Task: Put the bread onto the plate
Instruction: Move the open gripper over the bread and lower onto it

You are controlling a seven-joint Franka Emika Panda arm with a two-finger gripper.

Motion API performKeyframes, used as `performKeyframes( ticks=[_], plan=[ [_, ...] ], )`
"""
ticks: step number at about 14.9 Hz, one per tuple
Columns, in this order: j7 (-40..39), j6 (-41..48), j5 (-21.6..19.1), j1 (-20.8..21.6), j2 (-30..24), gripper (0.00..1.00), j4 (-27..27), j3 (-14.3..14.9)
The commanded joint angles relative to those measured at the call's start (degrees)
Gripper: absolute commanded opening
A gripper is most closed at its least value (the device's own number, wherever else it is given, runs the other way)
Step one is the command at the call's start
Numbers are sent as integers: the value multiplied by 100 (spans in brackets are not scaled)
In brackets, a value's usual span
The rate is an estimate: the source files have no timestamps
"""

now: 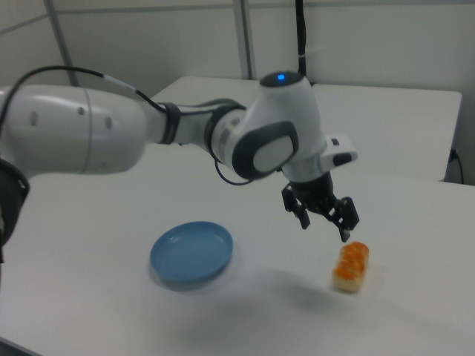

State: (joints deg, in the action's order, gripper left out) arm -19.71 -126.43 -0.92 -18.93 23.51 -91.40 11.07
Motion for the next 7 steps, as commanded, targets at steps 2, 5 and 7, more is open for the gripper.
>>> performKeyframes(
  ticks=[2, 5, 7],
  plan=[
    [195, -1101, -637, 38, 522, 100, -45, -61],
    [266, -1523, -646, 38, 724, 100, -27, -61],
    [257, -1814, -638, 38, 804, 100, -45, -61]
  ],
)
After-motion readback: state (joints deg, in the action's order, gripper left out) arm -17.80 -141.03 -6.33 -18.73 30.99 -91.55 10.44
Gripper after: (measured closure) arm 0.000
